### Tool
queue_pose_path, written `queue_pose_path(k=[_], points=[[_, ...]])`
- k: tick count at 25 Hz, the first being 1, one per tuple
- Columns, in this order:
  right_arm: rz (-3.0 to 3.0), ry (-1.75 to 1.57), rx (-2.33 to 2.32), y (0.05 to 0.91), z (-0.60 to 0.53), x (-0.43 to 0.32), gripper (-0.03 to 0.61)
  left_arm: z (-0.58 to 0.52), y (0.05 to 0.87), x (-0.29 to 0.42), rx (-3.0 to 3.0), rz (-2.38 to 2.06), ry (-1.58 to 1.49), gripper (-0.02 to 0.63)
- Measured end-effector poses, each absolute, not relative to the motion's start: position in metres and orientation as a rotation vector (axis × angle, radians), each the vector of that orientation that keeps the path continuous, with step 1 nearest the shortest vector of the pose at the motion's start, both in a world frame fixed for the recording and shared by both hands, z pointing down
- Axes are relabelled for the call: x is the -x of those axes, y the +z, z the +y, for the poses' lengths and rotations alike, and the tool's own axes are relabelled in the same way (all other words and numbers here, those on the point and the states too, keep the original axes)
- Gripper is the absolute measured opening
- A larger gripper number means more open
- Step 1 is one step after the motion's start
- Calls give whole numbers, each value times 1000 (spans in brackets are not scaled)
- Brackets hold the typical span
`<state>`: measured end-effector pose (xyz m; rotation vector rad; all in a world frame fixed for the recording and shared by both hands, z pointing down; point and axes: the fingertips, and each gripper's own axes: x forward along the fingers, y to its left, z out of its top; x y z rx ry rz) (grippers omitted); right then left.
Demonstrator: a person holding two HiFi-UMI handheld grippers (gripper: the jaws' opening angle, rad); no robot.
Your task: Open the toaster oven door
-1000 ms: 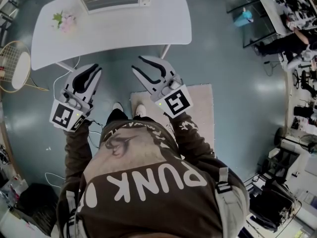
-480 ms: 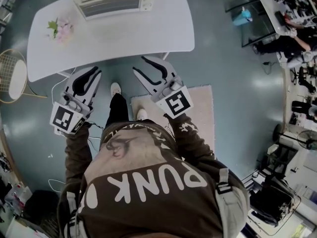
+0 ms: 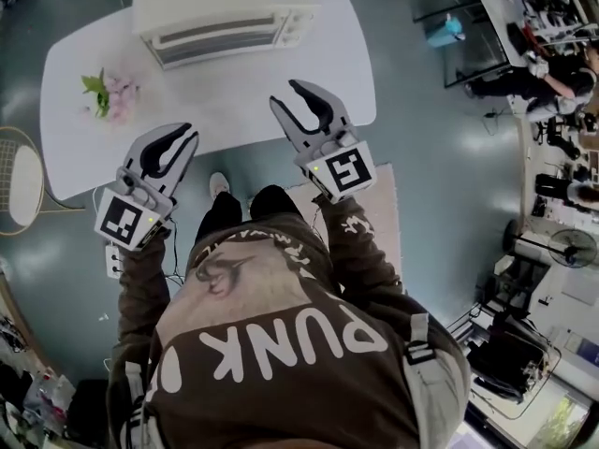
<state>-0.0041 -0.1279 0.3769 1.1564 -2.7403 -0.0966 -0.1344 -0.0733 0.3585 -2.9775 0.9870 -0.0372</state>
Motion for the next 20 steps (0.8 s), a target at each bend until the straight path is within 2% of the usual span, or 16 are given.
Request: queue_pose_path(k=[6, 12, 16, 20], points=[[-2636, -42, -1238, 388, -217, -15, 160, -101, 356, 136, 2978, 1026, -49, 54], [-2478, 167, -1263, 433, -299, -25, 160, -118, 354, 141, 2980, 1096, -14, 54], [-2381, 263, -1281, 461, -333, -32, 118, -127, 352, 132, 2987, 1053, 0, 54], [-2349, 381, -1247, 479, -343, -22, 117, -136, 359, 136, 3007, 1048, -18, 54]])
